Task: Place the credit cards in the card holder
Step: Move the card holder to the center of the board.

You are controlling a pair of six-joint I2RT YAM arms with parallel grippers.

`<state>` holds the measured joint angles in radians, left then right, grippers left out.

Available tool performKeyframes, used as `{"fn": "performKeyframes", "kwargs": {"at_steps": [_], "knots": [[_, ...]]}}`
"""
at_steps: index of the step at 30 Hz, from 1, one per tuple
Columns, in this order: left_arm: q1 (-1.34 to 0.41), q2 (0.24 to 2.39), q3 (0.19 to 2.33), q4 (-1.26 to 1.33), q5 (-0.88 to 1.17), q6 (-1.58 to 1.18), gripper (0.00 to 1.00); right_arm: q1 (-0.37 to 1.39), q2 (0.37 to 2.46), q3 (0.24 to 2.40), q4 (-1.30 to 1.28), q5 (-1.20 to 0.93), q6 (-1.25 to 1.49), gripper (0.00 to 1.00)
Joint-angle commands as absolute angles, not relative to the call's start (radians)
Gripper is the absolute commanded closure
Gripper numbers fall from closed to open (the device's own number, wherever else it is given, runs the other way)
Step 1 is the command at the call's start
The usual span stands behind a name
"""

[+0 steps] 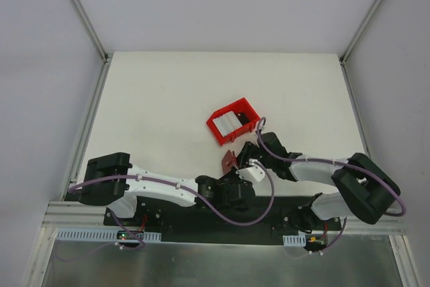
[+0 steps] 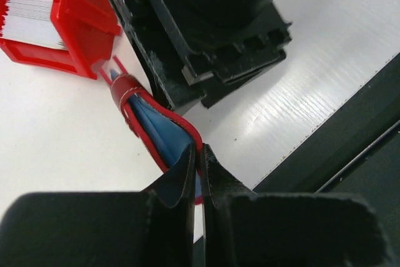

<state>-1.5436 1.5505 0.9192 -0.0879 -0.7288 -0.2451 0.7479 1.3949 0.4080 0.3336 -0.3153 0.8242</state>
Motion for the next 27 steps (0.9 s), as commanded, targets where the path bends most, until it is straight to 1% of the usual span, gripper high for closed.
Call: {"fn": "performKeyframes", "kwargs": {"at_steps": [1,5,8,9,11,13,14,16,17,19,20,22,24,27], "knots": [[-1.562,1.646,0.959,-0.069,-0.699,-0.267,1.0,0.693,1.267,0.388,0.131,-0.207,0.741,0.49],[-1.551,1.689,0.95,-0.077,-0.669,-0.328,1.0,0.666,1.105,0.422,-0.125,-0.076,0.64,0.46],[-1.532,1.703,0.953,-0.075,-0.631,-0.351,0.92,0.652,1.02,0.454,-0.248,-0.022,0.589,0.43],[-1.528,1.701,0.951,-0.075,-0.62,-0.353,0.85,0.646,1.002,0.459,-0.273,-0.02,0.58,0.43],[-1.514,1.681,0.936,-0.072,-0.592,-0.367,0.6,0.637,0.973,0.453,-0.284,-0.037,0.575,0.43],[-1.496,1.637,0.914,-0.068,-0.572,-0.385,0.44,0.634,0.963,0.445,-0.276,-0.06,0.577,0.43],[-1.487,1.605,0.899,-0.064,-0.555,-0.394,0.37,0.634,0.965,0.445,-0.276,-0.07,0.575,0.43],[-1.474,1.533,0.859,-0.052,-0.531,-0.402,0.29,0.634,0.966,0.439,-0.264,-0.092,0.574,0.43],[-1.473,1.491,0.839,-0.04,-0.511,-0.402,0.26,0.635,0.969,0.433,-0.244,-0.107,0.572,0.43],[-1.471,1.413,0.809,-0.032,-0.492,-0.425,0.25,0.635,0.983,0.431,-0.221,-0.126,0.575,0.43],[-1.468,1.37,0.786,-0.034,-0.488,-0.443,0.22,0.635,0.998,0.433,-0.204,-0.141,0.574,0.43],[-1.424,1.271,0.73,-0.034,-0.431,-0.506,0.19,0.635,1.023,0.436,-0.169,-0.175,0.566,0.43],[-1.314,1.201,0.675,-0.032,-0.317,-0.554,0.22,0.638,1.048,0.436,-0.137,-0.199,0.571,0.43],[-1.174,1.138,0.626,-0.035,-0.24,-0.561,0.25,0.641,1.081,0.436,-0.081,-0.225,0.577,0.43]]}}
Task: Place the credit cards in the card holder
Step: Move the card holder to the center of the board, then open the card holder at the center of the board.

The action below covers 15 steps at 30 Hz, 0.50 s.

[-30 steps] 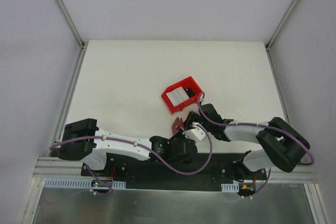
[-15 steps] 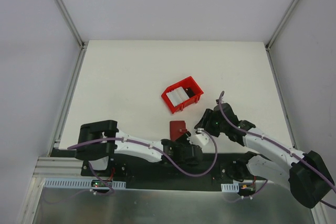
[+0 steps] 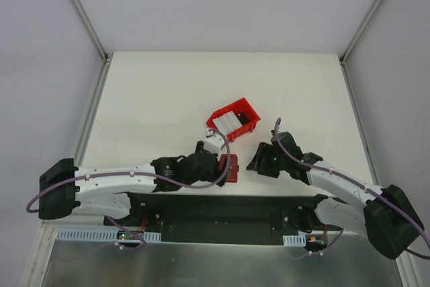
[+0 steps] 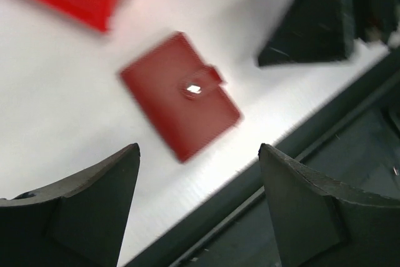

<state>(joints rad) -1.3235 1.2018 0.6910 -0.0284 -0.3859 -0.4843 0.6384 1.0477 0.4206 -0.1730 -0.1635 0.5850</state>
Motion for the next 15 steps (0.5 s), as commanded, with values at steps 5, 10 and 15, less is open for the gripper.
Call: {"fn": "performKeyframes", "kwargs": {"at_steps": [5,10,15], "knots": [[-0.974,1.176,0.578,-0.005,0.036,-0.615,0.31,0.65,1.158,0.459,-0.005,-0.278,0.586,0.43],[-0.91,1.307,0.584,0.104,0.221,-0.64,0.34,0.664,1.242,0.471,0.09,-0.327,0.604,0.43],[-0.873,1.387,0.574,0.179,0.279,-0.689,0.37,0.666,1.299,0.469,0.13,-0.351,0.618,0.44]]}}
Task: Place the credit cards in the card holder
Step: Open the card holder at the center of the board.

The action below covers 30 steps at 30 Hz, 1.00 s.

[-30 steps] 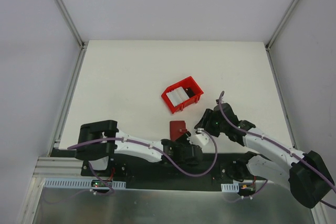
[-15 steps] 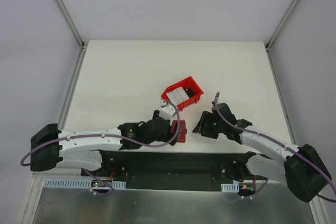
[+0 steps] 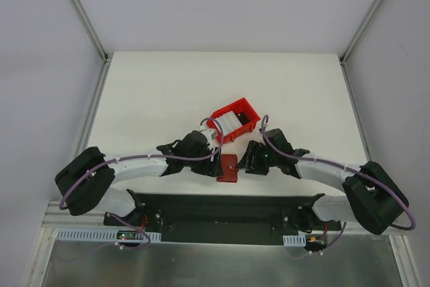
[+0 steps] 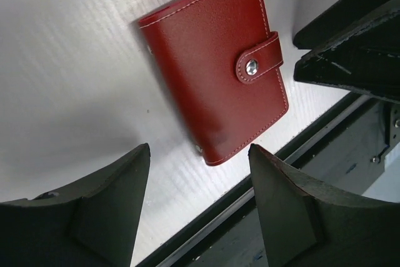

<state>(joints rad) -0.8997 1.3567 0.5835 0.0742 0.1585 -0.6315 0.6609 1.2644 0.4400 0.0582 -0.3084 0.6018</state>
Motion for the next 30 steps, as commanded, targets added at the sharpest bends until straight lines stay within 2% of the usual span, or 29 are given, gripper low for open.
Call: {"fn": "performKeyframes", "kwargs": {"at_steps": [1,9,20,24,26,30], "knots": [[-0.85,1.394,0.56,0.204,0.307,-0.698,0.37,0.666,1.314,0.472,0.135,-0.36,0.618,0.44],[-0.736,1.491,0.482,0.403,0.439,-0.739,0.37,0.683,1.391,0.482,0.178,-0.406,0.624,0.51],[-0.675,1.663,0.408,0.747,0.566,-0.805,0.4,0.713,1.468,0.491,0.175,-0.4,0.617,0.62],[-0.672,1.684,0.405,0.793,0.595,-0.813,0.55,0.719,1.5,0.505,0.175,-0.402,0.609,0.68],[-0.672,1.672,0.403,0.793,0.6,-0.811,0.64,0.722,1.505,0.509,0.176,-0.399,0.612,0.77],[-0.672,1.634,0.405,0.761,0.595,-0.787,0.81,0.724,1.488,0.511,0.183,-0.377,0.617,0.78]]}}
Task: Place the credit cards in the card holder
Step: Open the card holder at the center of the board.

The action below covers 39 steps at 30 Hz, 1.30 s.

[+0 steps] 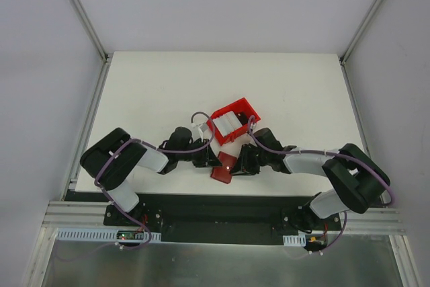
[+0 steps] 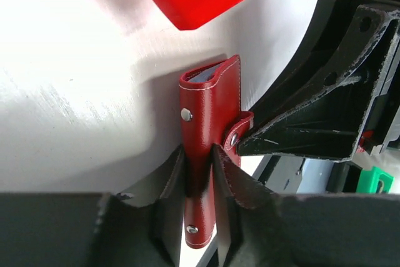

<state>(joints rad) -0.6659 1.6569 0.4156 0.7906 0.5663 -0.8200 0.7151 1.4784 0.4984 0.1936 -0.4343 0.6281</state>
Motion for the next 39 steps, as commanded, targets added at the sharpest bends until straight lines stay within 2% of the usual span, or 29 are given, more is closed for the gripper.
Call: {"fn": "performKeyframes", "kwargs": {"at_steps": [1,2,3,4,8,10,14,15,22,29,33,39], "knots": [[-0.672,1.625,0.408,0.753,0.6,-0.775,0.87,0.726,1.489,0.514,0.181,-0.374,0.612,0.78],[-0.672,1.618,0.416,0.746,0.604,-0.764,0.86,0.724,1.496,0.515,0.179,-0.373,0.604,0.78],[-0.672,1.621,0.425,0.738,0.615,-0.753,0.77,0.726,1.503,0.518,0.179,-0.374,0.601,0.78],[-0.672,1.623,0.436,0.735,0.626,-0.744,0.74,0.726,1.511,0.52,0.181,-0.38,0.594,0.78],[-0.672,1.646,0.478,0.759,0.689,-0.729,0.71,0.73,1.542,0.528,0.184,-0.402,0.572,0.78],[-0.672,1.652,0.494,0.752,0.693,-0.723,0.75,0.732,1.546,0.528,0.186,-0.405,0.568,0.78],[-0.672,1.641,0.551,0.55,0.67,-0.626,0.97,0.733,1.468,0.52,0.155,-0.377,0.507,0.76],[-0.672,1.637,0.567,0.491,0.663,-0.574,1.0,0.733,1.432,0.519,0.135,-0.364,0.48,0.75],[-0.673,1.651,0.638,0.262,0.774,-0.381,1.0,0.732,1.249,0.525,0.087,-0.342,0.292,0.63],[-0.673,1.66,0.655,0.242,0.822,-0.325,1.0,0.732,1.351,0.577,0.124,-0.452,0.244,0.61],[-0.673,1.674,0.664,0.236,0.83,-0.318,1.0,0.736,1.381,0.54,0.25,-0.528,0.281,0.62],[-0.673,1.678,0.669,0.245,0.812,-0.328,1.0,0.752,1.437,0.543,0.295,-0.584,0.298,0.63]]}}
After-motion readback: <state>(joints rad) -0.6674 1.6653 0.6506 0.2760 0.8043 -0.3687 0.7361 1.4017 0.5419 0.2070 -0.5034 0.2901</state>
